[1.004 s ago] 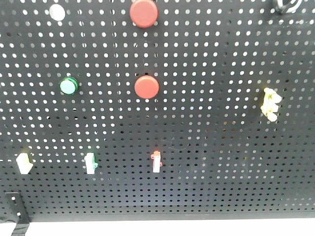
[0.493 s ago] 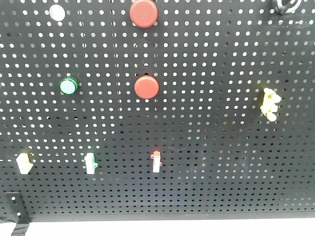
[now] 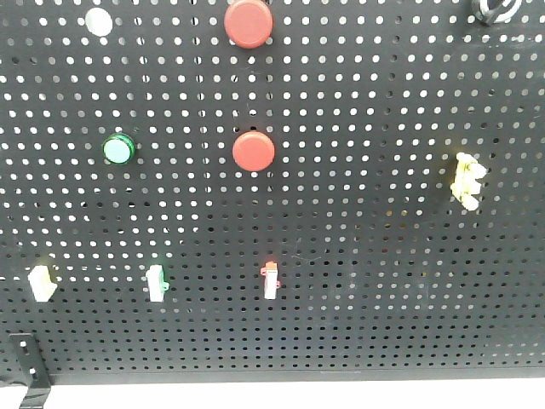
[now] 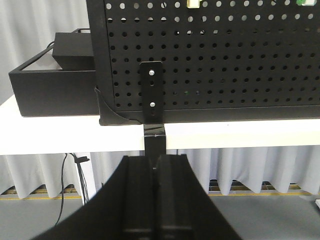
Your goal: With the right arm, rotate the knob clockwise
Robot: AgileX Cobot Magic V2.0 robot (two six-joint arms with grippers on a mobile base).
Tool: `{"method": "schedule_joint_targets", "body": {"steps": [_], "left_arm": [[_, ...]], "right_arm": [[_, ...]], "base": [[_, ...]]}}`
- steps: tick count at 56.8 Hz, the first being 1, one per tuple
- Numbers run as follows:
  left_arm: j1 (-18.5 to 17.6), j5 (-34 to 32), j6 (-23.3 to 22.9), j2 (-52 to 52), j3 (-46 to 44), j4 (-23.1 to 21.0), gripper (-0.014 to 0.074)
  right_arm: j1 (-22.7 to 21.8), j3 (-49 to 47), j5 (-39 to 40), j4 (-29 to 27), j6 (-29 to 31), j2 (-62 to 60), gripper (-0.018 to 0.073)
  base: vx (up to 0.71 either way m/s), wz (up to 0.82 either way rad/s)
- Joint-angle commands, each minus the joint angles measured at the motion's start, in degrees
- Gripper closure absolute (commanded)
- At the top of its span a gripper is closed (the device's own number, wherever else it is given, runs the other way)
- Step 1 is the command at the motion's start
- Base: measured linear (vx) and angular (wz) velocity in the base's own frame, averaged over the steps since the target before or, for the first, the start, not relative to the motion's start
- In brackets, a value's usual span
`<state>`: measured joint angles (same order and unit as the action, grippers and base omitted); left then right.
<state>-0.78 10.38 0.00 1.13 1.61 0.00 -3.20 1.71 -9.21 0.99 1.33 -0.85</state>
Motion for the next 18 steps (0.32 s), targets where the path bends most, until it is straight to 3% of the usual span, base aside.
{"method": "schedule_joint_targets", "body": {"steps": [1,18], "left_arm": [[-0.19,-4.67,0.0,0.46,1.5,-0.39,0.0603],[-0.19,-4.67,0.0,0.46,1.5,-0.39,0.0603]], "right_arm": [[-0.31,0.78,4.56,0.05,0.38,-0.36,0.0568],[-0.31,0.78,4.56,0.05,0.38,-0.36,0.0568]], "base": [[0.0,0.0],[0.0,0.0]]}}
